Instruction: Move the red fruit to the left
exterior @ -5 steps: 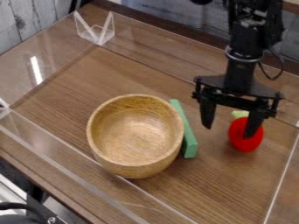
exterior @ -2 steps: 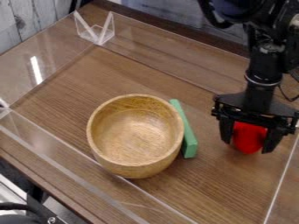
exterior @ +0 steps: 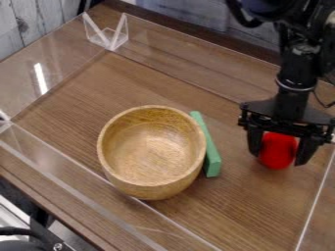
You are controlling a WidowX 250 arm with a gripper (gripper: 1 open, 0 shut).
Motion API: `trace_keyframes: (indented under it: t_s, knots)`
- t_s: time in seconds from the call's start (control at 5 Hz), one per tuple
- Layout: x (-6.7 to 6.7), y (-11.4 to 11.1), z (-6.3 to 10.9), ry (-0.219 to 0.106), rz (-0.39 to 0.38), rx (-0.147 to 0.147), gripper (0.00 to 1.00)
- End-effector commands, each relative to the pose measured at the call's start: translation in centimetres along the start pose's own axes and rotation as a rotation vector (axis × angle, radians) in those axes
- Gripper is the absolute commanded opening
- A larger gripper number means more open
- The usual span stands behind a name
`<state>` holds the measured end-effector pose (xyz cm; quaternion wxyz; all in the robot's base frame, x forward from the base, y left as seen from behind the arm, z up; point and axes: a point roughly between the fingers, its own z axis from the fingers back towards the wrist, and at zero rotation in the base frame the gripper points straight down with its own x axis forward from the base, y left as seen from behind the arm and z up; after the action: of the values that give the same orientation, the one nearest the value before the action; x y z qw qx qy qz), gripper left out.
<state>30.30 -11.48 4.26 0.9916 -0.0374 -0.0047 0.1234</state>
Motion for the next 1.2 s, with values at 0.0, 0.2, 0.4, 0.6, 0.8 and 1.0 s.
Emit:
trace_keyframes:
  t_s: [0.0, 0.2, 0.4, 0.6, 0.8, 1.0]
  knots:
    - [1.8, -0.3, 0.8, -0.064, 0.007, -0.033, 1.0]
    - [1.5, 0.1, 1.2, -0.068, 0.045, -0.032, 1.0]
    - [1.1, 0.3, 1.6, -0.069, 0.071, -0.028, 1.0]
    - [1.5, 1.1, 2.4, -0.068, 0.071, -0.027, 1.0]
    - [1.8, 1.6, 2.9, -0.068, 0.074, -0.032, 1.0]
    - [2.0, 1.2, 3.0, -0.064, 0.016, -0.04, 1.0]
